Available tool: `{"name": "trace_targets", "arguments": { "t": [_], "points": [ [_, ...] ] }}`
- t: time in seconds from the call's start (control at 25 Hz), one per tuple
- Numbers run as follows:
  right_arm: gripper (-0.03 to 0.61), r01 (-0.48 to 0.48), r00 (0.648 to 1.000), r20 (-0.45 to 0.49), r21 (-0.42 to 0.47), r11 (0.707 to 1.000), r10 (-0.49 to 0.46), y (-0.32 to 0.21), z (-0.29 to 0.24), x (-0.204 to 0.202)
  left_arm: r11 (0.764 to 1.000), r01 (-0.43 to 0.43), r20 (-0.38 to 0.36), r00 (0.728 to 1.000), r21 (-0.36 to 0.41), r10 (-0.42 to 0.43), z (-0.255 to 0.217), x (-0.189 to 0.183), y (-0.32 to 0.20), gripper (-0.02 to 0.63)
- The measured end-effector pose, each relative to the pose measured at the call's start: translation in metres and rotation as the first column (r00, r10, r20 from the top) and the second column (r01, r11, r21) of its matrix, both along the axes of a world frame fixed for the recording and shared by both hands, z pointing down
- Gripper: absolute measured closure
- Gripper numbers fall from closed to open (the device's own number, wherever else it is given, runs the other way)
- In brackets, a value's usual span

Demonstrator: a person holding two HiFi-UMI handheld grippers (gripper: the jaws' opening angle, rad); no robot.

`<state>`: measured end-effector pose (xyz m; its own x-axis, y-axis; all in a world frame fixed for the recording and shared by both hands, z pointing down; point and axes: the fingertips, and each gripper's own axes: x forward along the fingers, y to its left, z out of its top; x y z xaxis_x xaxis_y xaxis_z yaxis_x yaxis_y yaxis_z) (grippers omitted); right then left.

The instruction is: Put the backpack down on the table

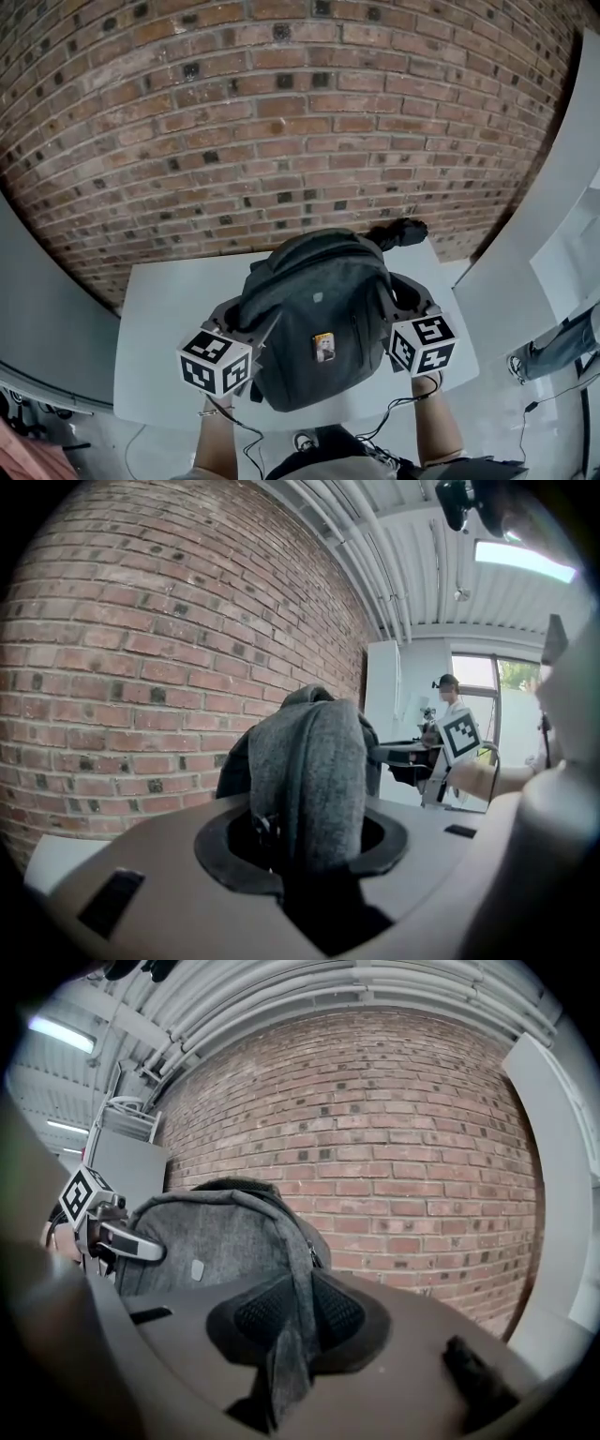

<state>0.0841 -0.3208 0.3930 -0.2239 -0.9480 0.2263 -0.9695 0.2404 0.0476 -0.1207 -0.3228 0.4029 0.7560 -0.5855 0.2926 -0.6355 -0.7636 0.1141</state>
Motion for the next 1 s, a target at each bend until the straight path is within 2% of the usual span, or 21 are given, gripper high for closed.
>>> {"name": "trace_targets", "arguments": {
  "t": [0.32,1.0],
  "points": [
    [0.512,0.023,1.0,-0.008,-0.031,0.999,-0.024,-0.027,0.012,-0.001,0.999,0.034,-0.011,0.999,-0.019,-0.034,0.011,-0.002,-0.024,0.443],
    [0.512,0.083,0.996,-0.009,-0.124,0.989,-0.085,-0.107,0.049,-0.009,0.987,0.099,-0.038,0.994,-0.128,-0.105,0.051,-0.012,-0.102,0.422]
  ]
}}
